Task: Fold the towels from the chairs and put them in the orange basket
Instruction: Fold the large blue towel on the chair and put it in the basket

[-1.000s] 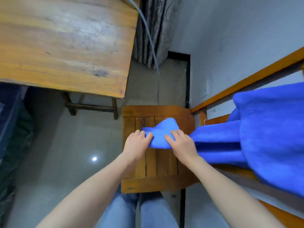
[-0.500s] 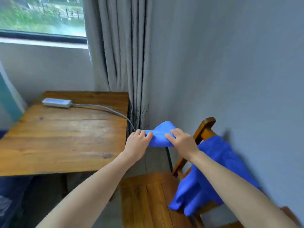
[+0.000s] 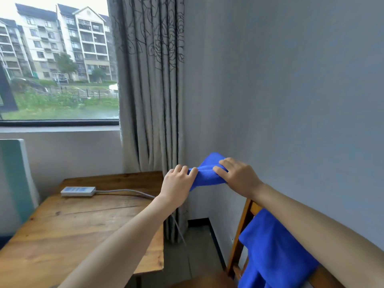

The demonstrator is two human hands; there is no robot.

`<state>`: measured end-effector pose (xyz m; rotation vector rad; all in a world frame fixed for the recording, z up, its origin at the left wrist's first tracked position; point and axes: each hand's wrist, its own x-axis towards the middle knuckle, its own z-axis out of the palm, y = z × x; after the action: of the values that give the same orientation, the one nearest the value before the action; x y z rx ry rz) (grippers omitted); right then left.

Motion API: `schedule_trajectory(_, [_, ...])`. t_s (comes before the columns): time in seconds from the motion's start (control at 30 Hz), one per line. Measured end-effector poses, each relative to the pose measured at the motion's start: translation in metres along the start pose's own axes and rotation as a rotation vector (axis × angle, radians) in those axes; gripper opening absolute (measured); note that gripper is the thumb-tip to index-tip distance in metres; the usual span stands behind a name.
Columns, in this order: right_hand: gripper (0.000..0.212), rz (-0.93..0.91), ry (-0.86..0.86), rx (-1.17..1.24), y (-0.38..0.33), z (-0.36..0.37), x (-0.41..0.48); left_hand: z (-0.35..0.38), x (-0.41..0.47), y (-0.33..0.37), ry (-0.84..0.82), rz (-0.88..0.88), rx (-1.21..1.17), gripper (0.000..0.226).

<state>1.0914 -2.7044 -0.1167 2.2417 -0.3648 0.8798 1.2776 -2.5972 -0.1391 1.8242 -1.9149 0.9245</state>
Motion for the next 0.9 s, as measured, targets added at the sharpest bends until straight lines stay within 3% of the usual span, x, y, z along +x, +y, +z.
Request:
schedule_trajectory(0.37, [0.034, -0.083, 0.148, -0.001, -0.028, -0.013, 0.03, -0.026, -0.028, -0.026, 0.072, -0.05, 0.043, 0.061])
schedule_trajectory(0.53, [0.065, -0.174, 0.118, 0.09, -0.063, 0.005, 0.048, -0.037, -0.068, -0.045, -0.019, -0.156, 0.124, 0.066])
schedule_trajectory(0.73, [0.029, -0.273, 0.237, 0.272, -0.106, 0.005, 0.089, -0.083, -0.113, -0.058, -0.036, -0.36, 0.317, 0.063])
schedule_trajectory(0.9, [0.055, -0.414, 0.23, 0.479, -0.163, -0.003, 0.087, -0.111, -0.181, -0.035, -0.113, -0.557, 0.476, 0.056])
